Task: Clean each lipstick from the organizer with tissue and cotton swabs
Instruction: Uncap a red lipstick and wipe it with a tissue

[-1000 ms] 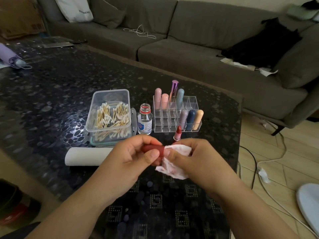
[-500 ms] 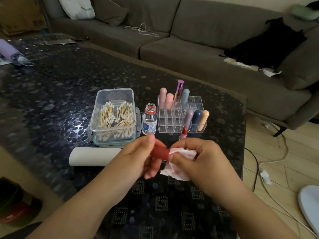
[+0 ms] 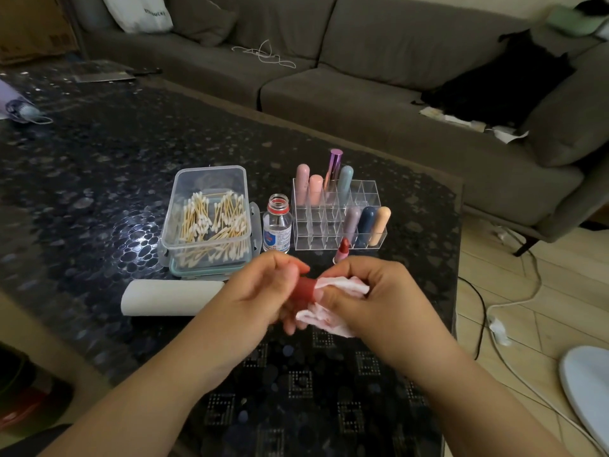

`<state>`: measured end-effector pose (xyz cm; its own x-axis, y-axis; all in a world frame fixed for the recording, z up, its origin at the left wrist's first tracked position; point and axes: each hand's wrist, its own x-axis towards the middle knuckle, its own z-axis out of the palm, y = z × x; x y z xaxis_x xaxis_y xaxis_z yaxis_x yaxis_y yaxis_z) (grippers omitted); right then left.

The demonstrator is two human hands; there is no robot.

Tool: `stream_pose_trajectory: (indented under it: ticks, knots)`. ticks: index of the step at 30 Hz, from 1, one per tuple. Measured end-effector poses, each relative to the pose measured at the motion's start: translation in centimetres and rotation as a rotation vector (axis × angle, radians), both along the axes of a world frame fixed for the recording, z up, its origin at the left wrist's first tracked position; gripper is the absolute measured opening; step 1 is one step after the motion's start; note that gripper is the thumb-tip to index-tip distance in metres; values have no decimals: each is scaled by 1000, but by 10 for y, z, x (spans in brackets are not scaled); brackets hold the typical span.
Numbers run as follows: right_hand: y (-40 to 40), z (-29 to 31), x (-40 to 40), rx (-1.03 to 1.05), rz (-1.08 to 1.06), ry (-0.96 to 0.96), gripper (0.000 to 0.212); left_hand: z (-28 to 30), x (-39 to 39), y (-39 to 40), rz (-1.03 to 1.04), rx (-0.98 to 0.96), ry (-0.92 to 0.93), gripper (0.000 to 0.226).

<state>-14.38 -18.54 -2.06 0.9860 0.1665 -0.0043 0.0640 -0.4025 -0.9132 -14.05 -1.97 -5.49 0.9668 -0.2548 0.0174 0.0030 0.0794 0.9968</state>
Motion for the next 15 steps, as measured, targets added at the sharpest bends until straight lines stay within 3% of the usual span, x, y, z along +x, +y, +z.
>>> stream_pose_trajectory:
  ticks: [3,8,12,15]
  knots:
    - [2,0,-1,-58,-18,-52,9,2,2,-2,37,62,-27,36]
    - [-4,-5,2,82,4,83,3,1,2,4,-18,60,-162,7]
    - [-2,-8,2,139,6,92,5,1,0,1,8,9,-92,23]
    - [0,-6,2,51,11,33,6,0,1,-2,51,40,-27,42]
